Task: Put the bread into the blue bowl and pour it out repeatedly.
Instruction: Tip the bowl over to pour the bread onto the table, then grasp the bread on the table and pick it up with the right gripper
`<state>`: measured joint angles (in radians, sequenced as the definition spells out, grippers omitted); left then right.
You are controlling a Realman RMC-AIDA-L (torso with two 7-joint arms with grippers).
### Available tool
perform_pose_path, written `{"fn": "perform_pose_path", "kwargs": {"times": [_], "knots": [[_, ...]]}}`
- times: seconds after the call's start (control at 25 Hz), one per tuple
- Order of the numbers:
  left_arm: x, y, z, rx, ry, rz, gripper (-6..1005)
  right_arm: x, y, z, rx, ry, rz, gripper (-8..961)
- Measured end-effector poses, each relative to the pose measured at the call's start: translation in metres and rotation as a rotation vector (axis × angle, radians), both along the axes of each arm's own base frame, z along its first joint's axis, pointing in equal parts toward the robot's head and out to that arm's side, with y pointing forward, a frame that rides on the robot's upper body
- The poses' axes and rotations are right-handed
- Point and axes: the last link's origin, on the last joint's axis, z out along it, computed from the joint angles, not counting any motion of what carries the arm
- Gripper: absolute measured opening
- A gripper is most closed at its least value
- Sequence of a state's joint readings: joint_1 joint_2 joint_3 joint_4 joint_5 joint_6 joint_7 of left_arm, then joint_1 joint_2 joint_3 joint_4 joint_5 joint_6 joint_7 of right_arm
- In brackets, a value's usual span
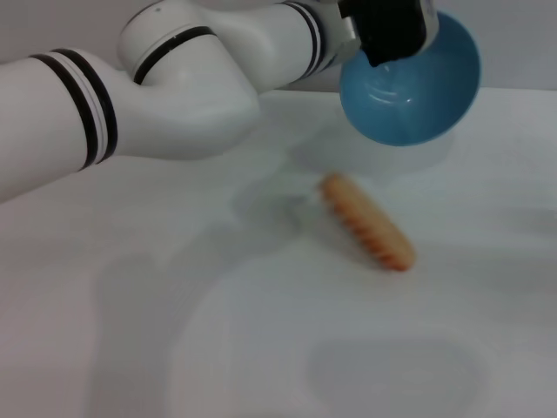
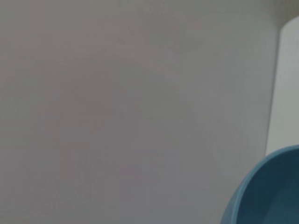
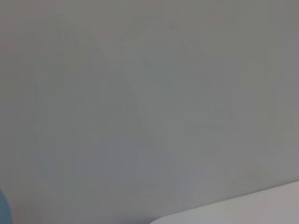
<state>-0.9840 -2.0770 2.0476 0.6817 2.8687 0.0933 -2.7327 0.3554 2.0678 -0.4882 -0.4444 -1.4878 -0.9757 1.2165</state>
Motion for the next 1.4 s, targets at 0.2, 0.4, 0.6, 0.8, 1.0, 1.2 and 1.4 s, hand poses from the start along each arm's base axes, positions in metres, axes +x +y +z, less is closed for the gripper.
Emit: {"fn": "perform_pose_path", "kwargs": {"times": [0.2,0.4,0.6,0.8,1.0,1.2,1.4], "knots": [[-0.013,0.0,0.002,-0.001,-0.052,0.09,-1,-0.005,0.002,-0.002,-0.009,0.019,0.023,467],[-0.022,0.005,0.009,0.006,-0.19,0.236,-1,-0.019,0.007,-0.016,-0.089,0.112,0.05,467],[-0.03,0.014,0.022,0.022,-0.346,0.389,-1,-0.045,0.017,-0.046,-0.299,0.221,0.057,467],[-0.038,0.02,0.031,0.04,-0.438,0.487,-1,-0.071,0.026,-0.076,-0.48,0.242,0.064,468],[-0.044,0.019,0.031,0.033,-0.472,0.534,0,-0.084,0.035,-0.096,-0.532,0.303,0.014,468],[-0.045,0.017,0.029,0.025,-0.493,0.557,0,-0.097,0.042,-0.116,-0.595,0.338,-0.049,468],[-0.045,0.016,0.027,0.019,-0.497,0.564,0,-0.103,0.041,-0.136,-0.694,0.275,-0.115,468]]}}
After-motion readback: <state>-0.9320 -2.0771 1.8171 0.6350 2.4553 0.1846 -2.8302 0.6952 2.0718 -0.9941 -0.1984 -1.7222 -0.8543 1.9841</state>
